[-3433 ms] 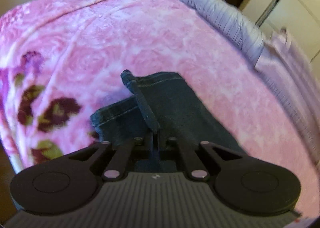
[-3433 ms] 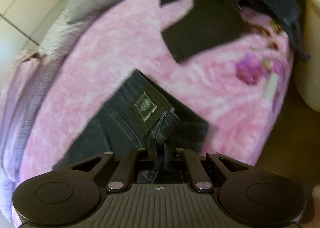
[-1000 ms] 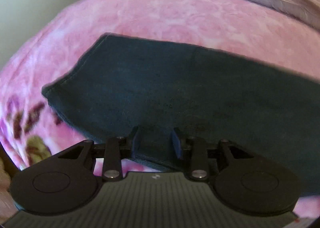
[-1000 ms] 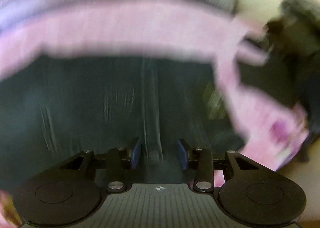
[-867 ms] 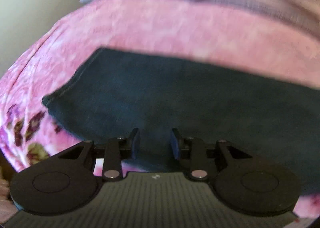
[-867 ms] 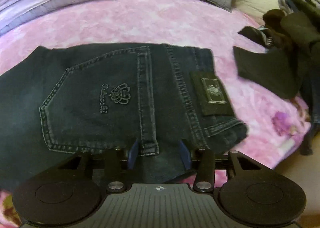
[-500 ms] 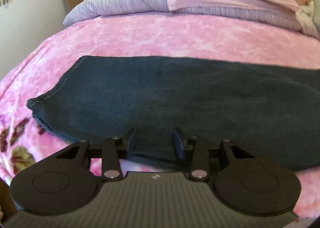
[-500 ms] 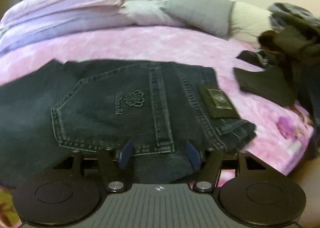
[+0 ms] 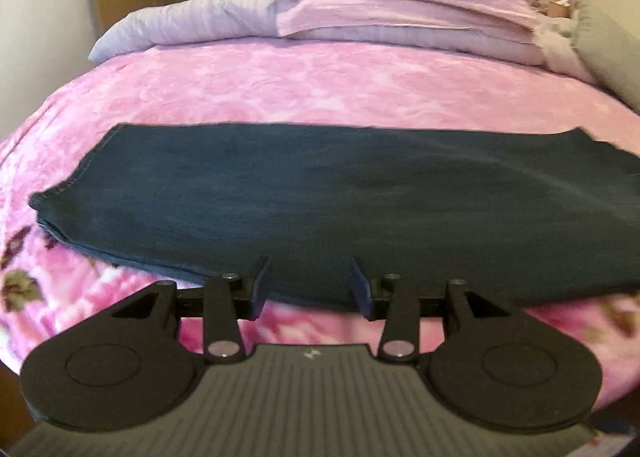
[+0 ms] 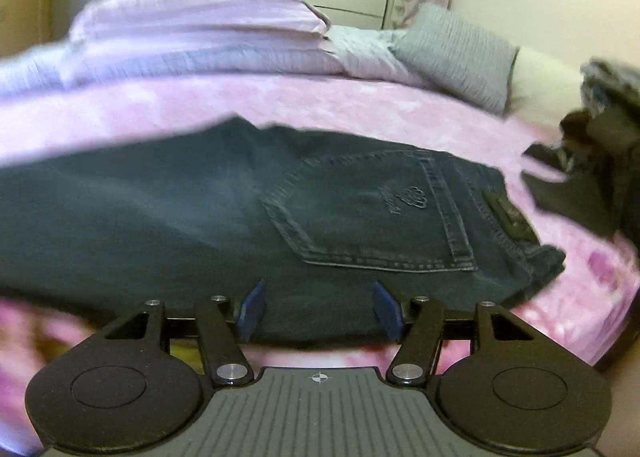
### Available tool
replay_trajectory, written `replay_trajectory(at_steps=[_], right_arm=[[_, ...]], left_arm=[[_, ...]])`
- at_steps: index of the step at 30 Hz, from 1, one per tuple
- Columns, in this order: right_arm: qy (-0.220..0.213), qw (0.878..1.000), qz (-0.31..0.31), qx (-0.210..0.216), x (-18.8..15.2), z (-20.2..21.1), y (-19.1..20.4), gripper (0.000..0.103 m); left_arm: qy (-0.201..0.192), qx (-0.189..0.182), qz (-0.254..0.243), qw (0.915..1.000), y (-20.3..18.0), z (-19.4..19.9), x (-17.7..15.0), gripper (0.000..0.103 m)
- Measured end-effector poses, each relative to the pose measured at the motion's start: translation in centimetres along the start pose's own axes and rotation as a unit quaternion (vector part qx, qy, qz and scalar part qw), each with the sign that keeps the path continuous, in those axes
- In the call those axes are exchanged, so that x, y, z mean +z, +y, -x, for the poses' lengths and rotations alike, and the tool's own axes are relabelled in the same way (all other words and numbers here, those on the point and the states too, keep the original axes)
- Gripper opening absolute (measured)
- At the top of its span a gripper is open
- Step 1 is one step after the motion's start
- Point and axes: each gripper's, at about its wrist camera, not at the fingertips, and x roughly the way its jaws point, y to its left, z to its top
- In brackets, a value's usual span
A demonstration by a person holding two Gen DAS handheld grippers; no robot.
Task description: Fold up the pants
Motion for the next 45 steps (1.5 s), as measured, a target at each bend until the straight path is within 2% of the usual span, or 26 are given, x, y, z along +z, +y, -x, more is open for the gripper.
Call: replay_trajectory(at_steps=[2,6,9,12,18,22,33,39,42,44,45], right_arm=[[0.005,1.000,-0.018,0.024,0.3,3.4,0.6,0.060],[0.007,0.999,0.003,0.047,-0.7,8.1,2.2,0.068],[0.011,0.998,0.020,0.050,-2.0,10.3,3.5,0.069],[0.005,0.998,0.022,0.066,-3.1,12.5,4.1,0.069],[-0.014,0.998,0.018,0.064,-3.7,16.2,4.0,0.069],[-0.023,0.998,0.019,0.057,-3.9,17.6,3.5,0.069],[-0.025,0.999,0.008,0.044,-4.0,18.7,2.4,0.069],[-0.029,0.999,0.003,0.045,-3.8,18.7,2.2,0.069],[-0.022,0.999,0.002,0.045,-3.4,17.8,1.8,0.069],[-0.015,0.999,0.001,0.038,-2.9,16.5,1.4,0.069],[-0.009,0.999,0.000,0.034,-2.7,15.7,1.2,0.070]], left_arm=[[-0.007,-0.011,-0.015,0.9998,-1.4,2.9,-0.1,0.058],[-0.014,-0.031,-0.050,0.9982,-3.9,8.2,-1.7,0.058],[-0.011,-0.040,-0.058,0.9975,-4.7,11.0,-2.9,0.066],[-0.019,-0.047,-0.069,0.9964,-5.0,13.6,-3.8,0.068],[-0.036,-0.049,-0.067,0.9959,-4.4,16.8,-4.7,0.071],[-0.046,-0.045,-0.065,0.9959,-3.8,17.8,-4.7,0.076],[-0.047,-0.037,-0.061,0.9963,-3.1,19.1,-5.3,0.076],[-0.039,-0.043,-0.057,0.9967,-2.7,18.3,-5.2,0.076],[-0.033,-0.068,-0.019,0.9969,-1.2,16.6,-4.9,0.076],[-0.036,-0.087,0.033,0.9950,1.0,14.7,-4.8,0.074],[-0.032,-0.093,0.069,0.9927,2.5,13.2,-4.6,0.068]])
